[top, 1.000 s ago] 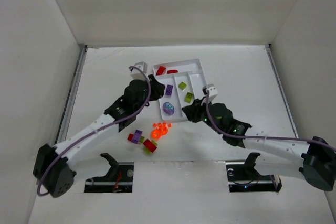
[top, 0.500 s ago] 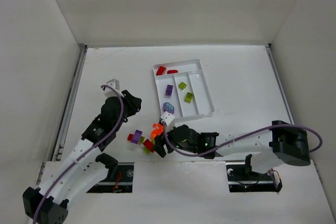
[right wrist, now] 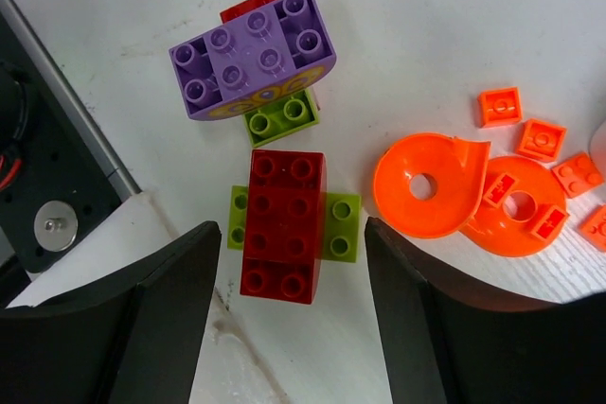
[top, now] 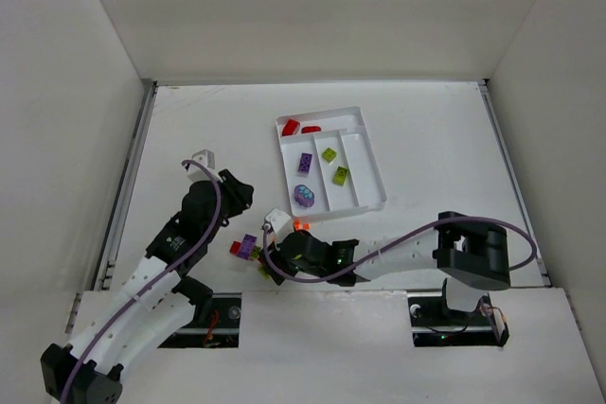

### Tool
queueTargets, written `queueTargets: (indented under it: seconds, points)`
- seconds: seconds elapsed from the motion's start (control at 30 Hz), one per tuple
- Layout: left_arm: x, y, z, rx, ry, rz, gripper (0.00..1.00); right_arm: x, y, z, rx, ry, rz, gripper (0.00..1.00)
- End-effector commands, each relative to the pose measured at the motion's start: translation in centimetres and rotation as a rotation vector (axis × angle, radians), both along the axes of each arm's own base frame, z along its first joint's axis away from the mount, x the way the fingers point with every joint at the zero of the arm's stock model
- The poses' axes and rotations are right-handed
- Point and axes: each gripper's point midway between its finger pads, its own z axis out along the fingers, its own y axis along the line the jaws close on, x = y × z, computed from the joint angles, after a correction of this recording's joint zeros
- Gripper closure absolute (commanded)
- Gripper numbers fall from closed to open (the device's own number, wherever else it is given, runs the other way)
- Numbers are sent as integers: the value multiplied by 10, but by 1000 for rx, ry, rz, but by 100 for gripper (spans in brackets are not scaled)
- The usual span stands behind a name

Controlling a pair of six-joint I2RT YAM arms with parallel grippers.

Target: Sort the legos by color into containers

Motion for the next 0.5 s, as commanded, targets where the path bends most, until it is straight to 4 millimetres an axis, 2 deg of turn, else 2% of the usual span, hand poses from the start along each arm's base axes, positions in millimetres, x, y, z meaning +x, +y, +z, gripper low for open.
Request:
queueTargets:
  seconds: [0.0,0.13,0.3,0.47]
  points:
    - [-1,2,-2,-8,-3,8,67,-2,17,15,33,-26,8,32]
    - [-1,2,-4,-10,-1,9,67,-4,20,8,18,-24,12,37]
    - [-1,3,-4,-8,2,16,67,-2,16,-5,-33,-29,0,48]
    - [0,3,-1,-15,-3,17,67,-3,15,-14,-77,-45,0,48]
